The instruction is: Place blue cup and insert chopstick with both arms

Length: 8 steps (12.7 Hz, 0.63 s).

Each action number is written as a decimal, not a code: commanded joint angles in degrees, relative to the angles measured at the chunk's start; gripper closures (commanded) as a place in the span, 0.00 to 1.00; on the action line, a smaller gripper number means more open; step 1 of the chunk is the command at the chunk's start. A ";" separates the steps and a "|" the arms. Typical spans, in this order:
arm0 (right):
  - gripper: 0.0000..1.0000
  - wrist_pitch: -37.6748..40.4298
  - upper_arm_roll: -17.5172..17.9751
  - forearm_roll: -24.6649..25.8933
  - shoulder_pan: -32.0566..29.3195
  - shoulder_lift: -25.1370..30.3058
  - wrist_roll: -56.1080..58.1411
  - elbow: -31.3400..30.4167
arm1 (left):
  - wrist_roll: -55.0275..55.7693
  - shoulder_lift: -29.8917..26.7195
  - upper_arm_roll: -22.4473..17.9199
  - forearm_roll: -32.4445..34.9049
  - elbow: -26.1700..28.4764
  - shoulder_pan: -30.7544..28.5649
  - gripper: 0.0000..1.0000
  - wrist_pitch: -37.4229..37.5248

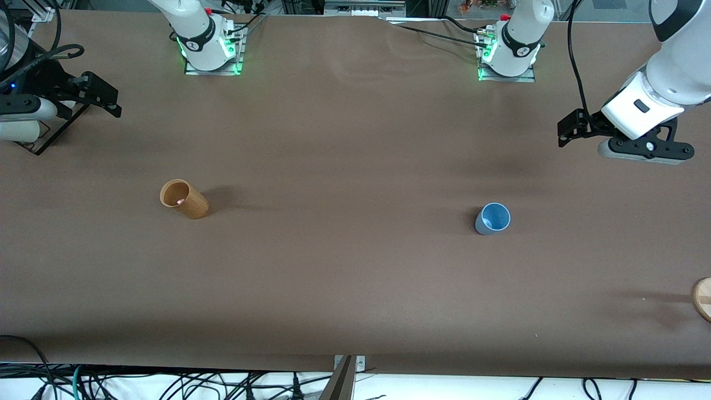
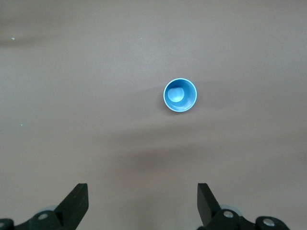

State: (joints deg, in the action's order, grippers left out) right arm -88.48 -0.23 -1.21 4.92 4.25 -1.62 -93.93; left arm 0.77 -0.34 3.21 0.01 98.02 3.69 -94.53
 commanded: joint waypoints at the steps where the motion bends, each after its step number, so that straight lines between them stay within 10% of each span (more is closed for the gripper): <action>1: 0.00 -0.01 0.14 -0.72 -0.35 -0.21 -0.14 0.69 | -1.20 1.74 0.22 -0.88 -2.05 0.17 0.00 0.93; 8: 0.00 -0.02 0.14 -0.19 -0.43 -0.56 2.68 1.56 | -1.38 2.10 0.13 -0.97 -2.14 -0.09 0.00 0.75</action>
State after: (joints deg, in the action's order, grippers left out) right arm -88.87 -0.23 -1.21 4.91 4.19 0.10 -93.84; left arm 0.57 1.10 3.40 -0.13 97.71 3.86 -94.57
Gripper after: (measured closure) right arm 0.000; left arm 0.000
